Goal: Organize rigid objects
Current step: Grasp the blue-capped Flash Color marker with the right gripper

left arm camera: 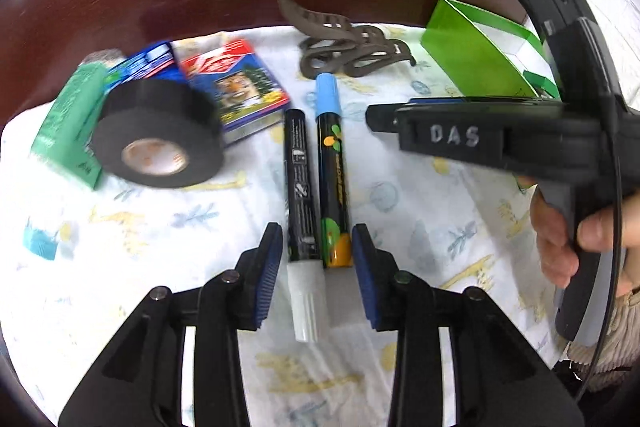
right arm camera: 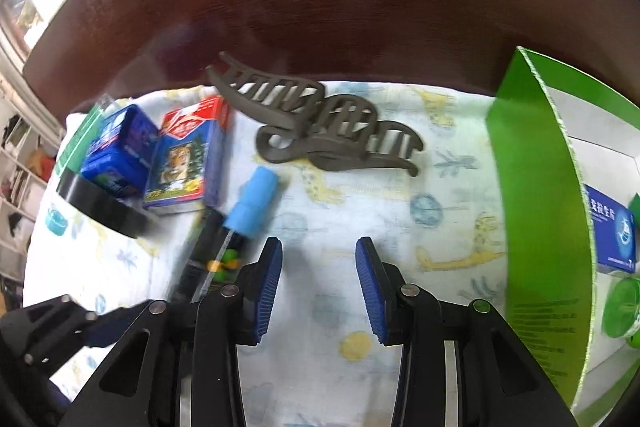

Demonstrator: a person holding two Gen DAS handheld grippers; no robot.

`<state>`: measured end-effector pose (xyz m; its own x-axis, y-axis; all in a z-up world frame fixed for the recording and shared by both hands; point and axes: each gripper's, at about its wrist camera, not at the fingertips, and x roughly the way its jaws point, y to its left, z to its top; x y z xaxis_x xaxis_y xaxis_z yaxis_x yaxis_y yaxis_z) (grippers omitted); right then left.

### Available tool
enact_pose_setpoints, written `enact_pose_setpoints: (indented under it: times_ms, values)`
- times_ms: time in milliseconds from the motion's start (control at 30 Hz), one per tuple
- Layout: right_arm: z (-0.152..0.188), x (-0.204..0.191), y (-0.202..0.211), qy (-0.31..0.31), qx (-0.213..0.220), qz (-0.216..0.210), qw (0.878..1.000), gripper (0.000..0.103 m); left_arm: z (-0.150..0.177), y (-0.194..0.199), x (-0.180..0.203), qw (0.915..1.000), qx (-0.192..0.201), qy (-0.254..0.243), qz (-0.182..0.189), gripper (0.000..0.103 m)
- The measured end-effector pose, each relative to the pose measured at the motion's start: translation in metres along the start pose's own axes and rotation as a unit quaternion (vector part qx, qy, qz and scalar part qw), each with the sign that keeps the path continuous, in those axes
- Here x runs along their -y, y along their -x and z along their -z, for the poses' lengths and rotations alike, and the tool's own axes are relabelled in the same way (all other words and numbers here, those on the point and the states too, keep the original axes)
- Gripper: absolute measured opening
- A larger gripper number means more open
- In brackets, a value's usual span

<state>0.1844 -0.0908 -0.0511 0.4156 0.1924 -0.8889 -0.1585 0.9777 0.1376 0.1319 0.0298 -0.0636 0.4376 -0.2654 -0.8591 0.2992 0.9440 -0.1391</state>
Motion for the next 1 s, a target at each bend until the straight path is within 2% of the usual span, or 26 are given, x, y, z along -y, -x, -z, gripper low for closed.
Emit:
enact_pose_setpoints:
  times_ms: [67,133,267,433,633,667,833,900,1000]
  values:
    - [0.0,0.005,0.002,-0.013,-0.003,-0.007,1.0,0.041,0.006,0.006,-0.004,1.0,0.004,0.005,0.003,0.035]
    - [0.002,0.007,0.005,-0.028,-0.007,-0.034,0.999,0.041,0.014,0.011,-0.008,0.9999,0.009,0.005,0.004,0.035]
    - [0.004,-0.006,0.003,-0.029,-0.022,-0.066,0.997,0.041,0.019,0.008,-0.015,0.9999,0.008,0.013,0.006,0.034]
    - [0.004,-0.034,-0.004,0.016,-0.01,-0.016,1.0,0.041,0.025,0.007,-0.013,0.9999,0.009,0.0,-0.007,0.031]
    - [0.001,-0.068,-0.014,0.068,-0.002,0.045,0.997,0.041,0.024,0.005,-0.007,0.9999,0.01,0.0,0.008,0.031]
    - [0.002,-0.069,-0.015,0.066,-0.004,0.045,0.997,0.041,0.026,0.006,-0.003,0.9999,0.009,-0.004,0.012,0.031]
    - [-0.002,-0.048,-0.007,-0.006,-0.017,-0.023,1.0,0.041,0.03,0.008,0.012,0.998,0.015,-0.01,0.061,0.028]
    - [-0.001,-0.041,-0.005,-0.021,-0.02,-0.04,0.999,0.041,0.031,0.011,0.013,0.9983,0.02,-0.011,0.053,0.028]
    - [0.001,-0.041,-0.001,-0.006,-0.022,-0.041,0.999,0.041,0.032,0.013,0.005,0.9992,0.019,0.003,0.035,0.031]
